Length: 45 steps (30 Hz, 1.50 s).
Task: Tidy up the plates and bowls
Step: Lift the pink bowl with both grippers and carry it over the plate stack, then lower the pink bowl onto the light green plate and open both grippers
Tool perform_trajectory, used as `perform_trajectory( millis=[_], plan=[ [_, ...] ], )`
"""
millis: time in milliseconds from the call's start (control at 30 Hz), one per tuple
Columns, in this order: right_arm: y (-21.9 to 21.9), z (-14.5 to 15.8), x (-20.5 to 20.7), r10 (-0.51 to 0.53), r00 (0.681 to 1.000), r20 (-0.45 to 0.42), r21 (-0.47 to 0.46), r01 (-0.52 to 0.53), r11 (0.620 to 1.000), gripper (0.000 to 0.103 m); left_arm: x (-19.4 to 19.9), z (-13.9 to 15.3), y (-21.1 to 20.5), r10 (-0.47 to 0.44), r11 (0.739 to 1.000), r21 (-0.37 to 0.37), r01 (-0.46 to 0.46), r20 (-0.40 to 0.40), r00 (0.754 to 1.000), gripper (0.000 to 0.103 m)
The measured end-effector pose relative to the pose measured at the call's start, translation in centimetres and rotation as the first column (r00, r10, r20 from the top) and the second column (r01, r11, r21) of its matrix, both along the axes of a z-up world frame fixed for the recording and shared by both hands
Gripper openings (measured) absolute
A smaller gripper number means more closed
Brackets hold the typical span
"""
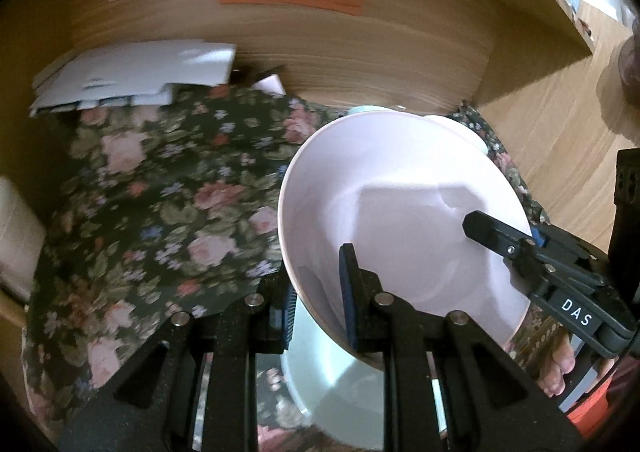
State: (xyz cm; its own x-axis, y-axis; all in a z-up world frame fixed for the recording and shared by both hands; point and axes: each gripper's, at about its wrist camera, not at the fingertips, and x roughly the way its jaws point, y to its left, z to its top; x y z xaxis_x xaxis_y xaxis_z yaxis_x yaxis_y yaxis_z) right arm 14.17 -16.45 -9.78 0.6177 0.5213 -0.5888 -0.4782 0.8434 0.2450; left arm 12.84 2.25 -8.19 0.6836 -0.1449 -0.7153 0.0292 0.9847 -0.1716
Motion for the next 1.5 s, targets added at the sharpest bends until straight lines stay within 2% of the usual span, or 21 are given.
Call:
perform_trajectory(
  millis=[500,867,1133,1500],
  plan=[
    [7.2,-0.7,-1.9,0.123,0.992,-0.015,-0.025,-0.123,0.992,0.025,-5.1,-1.2,7.1,0.124,0.992,-0.037,-0.124,-0.005,0.992,0.02],
    [11.7,-2.7,-2.3,0.195,0.978,-0.081,-0.054,-0.199,0.978,0.025,-7.4,-3.0,11.3,0.197,0.979,-0.051,-0.198,-0.038,0.98,0.02],
    [13.5,-4.3,-1.8,0.221,0.965,-0.142,-0.063,-0.232,0.971,0.025,-8.1,-4.6,12.7,0.226,0.973,-0.04,-0.229,-0.066,0.972,0.02],
    [15.1,-5.7,-1.5,0.224,0.957,-0.186,-0.14,-0.252,0.958,0.025,-7.8,-7.0,13.8,0.226,0.97,-0.062,-0.234,-0.12,0.967,0.02]
  ],
)
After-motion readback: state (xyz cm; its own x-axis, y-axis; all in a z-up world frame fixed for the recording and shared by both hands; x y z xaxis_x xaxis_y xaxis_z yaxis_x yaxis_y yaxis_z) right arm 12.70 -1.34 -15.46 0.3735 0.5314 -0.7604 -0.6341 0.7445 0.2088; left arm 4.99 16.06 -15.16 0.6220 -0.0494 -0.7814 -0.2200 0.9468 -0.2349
